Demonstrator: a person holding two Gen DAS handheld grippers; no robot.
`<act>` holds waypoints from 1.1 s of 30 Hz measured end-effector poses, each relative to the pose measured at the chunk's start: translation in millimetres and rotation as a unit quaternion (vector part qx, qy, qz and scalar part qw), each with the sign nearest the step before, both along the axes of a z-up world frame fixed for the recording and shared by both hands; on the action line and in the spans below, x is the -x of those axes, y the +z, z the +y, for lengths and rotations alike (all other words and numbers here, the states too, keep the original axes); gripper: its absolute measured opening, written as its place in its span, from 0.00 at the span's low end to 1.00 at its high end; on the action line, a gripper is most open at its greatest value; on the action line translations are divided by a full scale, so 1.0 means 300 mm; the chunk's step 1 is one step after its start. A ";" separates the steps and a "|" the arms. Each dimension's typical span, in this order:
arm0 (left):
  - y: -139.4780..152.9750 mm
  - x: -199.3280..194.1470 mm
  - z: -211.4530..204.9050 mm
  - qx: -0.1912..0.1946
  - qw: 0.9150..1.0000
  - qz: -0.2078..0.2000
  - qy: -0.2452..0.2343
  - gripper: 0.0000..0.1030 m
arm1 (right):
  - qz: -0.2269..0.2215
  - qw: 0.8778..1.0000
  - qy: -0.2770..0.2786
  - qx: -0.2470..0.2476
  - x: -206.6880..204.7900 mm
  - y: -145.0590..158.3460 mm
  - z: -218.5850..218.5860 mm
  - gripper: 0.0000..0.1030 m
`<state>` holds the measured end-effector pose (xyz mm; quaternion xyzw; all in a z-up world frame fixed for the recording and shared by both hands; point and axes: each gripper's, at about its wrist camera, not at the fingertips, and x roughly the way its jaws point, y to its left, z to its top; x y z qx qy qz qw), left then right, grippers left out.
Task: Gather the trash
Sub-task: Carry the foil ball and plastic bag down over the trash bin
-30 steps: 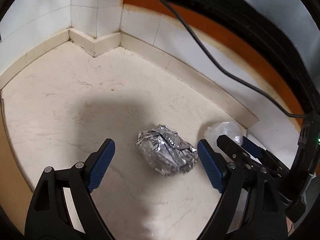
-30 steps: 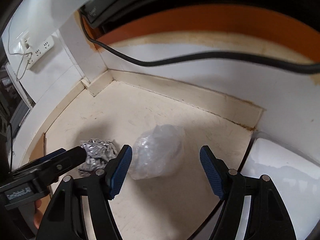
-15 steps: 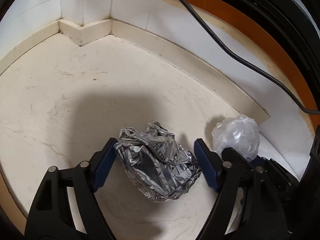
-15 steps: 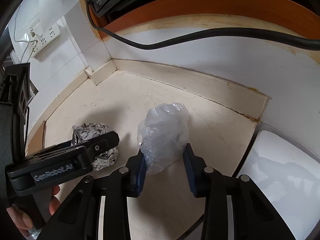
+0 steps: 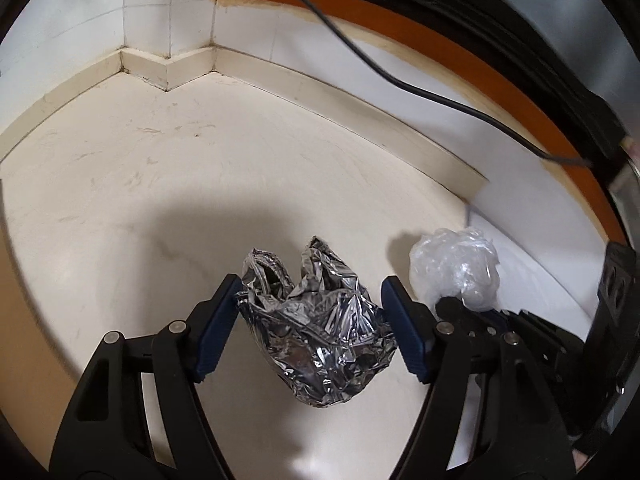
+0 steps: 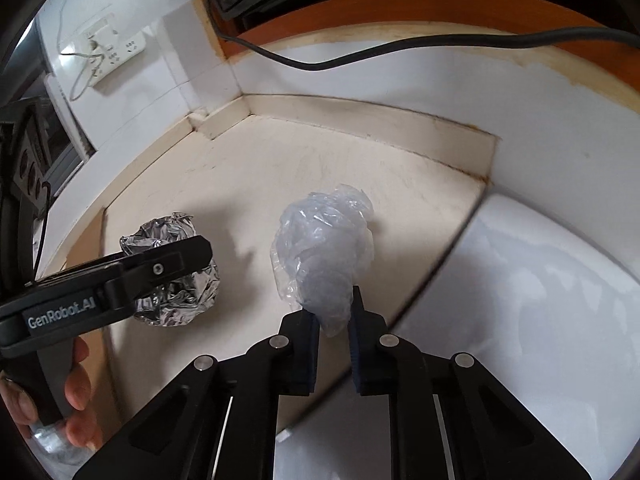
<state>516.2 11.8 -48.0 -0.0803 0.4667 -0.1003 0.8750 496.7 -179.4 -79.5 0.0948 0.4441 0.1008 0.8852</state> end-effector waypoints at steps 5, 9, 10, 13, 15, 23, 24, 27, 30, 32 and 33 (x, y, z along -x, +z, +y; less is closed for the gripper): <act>0.090 0.183 -0.006 -0.010 0.999 -0.023 -0.037 0.66 | -0.014 1.000 0.012 -0.021 0.186 0.063 0.001 0.11; 0.158 0.369 -0.007 -0.016 0.997 -0.042 -0.062 0.67 | -0.025 0.999 0.017 -0.040 0.388 0.115 -0.002 0.11; 0.172 0.421 -0.009 -0.015 0.997 -0.045 -0.068 0.67 | -0.027 0.998 0.019 -0.045 0.430 0.124 0.000 0.11; 0.204 0.580 0.000 -0.003 0.995 -0.051 -0.081 0.67 | -0.035 0.997 0.027 -0.060 0.604 0.159 0.003 0.11; 0.212 0.689 0.006 -0.007 0.995 -0.055 -0.084 0.67 | -0.040 0.996 0.036 -0.068 0.723 0.177 0.017 0.11; 0.181 1.081 0.006 -0.046 0.993 -0.063 -0.091 0.67 | -0.056 0.994 0.067 -0.064 1.130 0.181 0.093 0.11; 0.172 1.126 0.006 -0.051 0.992 -0.066 -0.091 0.67 | -0.060 0.994 0.070 -0.055 1.175 0.177 0.105 0.11; 0.140 1.228 0.008 -0.057 0.992 -0.063 -0.091 0.67 | -0.068 0.994 0.085 -0.030 1.314 0.151 0.151 0.11; 0.104 1.314 0.014 -0.061 0.992 -0.060 -0.089 0.67 | -0.059 0.993 0.097 -0.023 1.398 0.107 0.183 0.11; 0.077 1.351 0.014 -0.064 0.993 -0.056 -0.086 0.67 | -0.049 0.993 0.105 -0.014 1.464 0.062 0.209 0.11; 0.057 1.371 0.015 -0.063 0.993 -0.053 -0.084 0.67 | -0.045 0.993 0.108 -0.010 1.483 0.043 0.217 0.11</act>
